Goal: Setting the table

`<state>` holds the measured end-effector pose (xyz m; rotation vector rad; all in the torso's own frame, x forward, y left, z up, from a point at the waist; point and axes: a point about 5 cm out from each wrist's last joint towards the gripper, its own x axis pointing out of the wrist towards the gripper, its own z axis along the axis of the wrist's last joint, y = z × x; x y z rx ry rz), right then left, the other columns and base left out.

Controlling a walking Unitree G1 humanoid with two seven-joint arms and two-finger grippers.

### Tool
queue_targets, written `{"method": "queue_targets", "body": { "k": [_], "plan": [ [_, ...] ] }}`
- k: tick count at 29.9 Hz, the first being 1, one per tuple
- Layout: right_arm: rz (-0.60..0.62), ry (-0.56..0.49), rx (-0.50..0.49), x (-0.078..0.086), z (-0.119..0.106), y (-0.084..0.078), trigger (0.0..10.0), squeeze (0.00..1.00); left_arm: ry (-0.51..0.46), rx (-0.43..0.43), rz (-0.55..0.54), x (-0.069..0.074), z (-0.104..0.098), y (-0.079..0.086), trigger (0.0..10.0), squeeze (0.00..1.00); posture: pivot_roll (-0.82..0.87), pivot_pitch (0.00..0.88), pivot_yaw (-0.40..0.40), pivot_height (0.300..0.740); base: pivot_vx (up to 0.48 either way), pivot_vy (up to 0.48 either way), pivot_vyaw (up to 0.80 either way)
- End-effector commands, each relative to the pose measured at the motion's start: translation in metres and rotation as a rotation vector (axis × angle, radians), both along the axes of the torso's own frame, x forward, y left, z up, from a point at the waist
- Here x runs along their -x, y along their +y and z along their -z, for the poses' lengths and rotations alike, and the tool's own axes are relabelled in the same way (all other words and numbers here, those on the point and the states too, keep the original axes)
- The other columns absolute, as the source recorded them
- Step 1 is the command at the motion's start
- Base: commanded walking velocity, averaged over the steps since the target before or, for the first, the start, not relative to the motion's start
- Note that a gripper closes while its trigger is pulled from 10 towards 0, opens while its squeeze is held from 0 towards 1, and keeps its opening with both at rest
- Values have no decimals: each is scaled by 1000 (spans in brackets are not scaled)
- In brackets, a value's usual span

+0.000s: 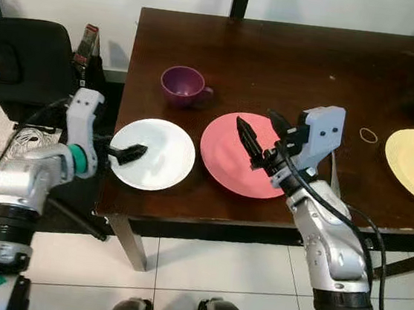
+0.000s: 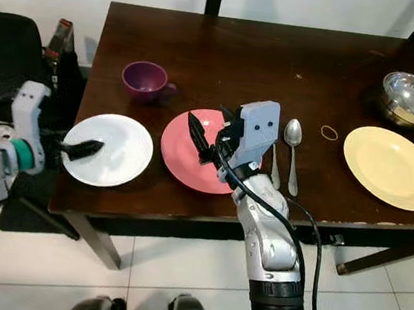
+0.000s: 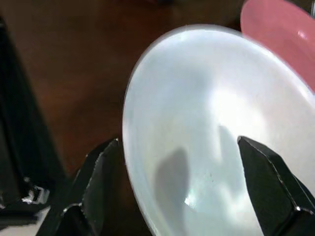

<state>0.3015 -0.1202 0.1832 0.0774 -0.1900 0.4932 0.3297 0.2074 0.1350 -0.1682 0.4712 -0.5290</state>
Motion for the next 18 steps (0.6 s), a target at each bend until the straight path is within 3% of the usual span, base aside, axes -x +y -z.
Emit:
{"method": "queue_targets", "body": {
  "k": [1, 2, 3, 18],
  "plan": [
    [7, 16, -3, -1, 3, -1, 10000, 0, 11, -11, 4, -1, 3, -3, 8510, 0, -70, 21, 25, 740, 0, 0, 0],
    [7, 16, -3, -1, 3, -1, 10000, 0, 11, -11, 4, -1, 3, -3, 8510, 0, -70, 21, 25, 740, 0, 0, 0],
    [21, 15, -8, -1, 3, -2, 10000, 0, 24, -34, 1, -4, 6, -4, 0, 0, -75, 21, 33, 740, 0, 0, 0],
    [41, 15, -15, -1, 4, -5, 10000, 0, 51, -48, -53, -4, 17, -7, 0, 0, -75, 21, 41, 740, 0, 0, 0]
  ]
}}
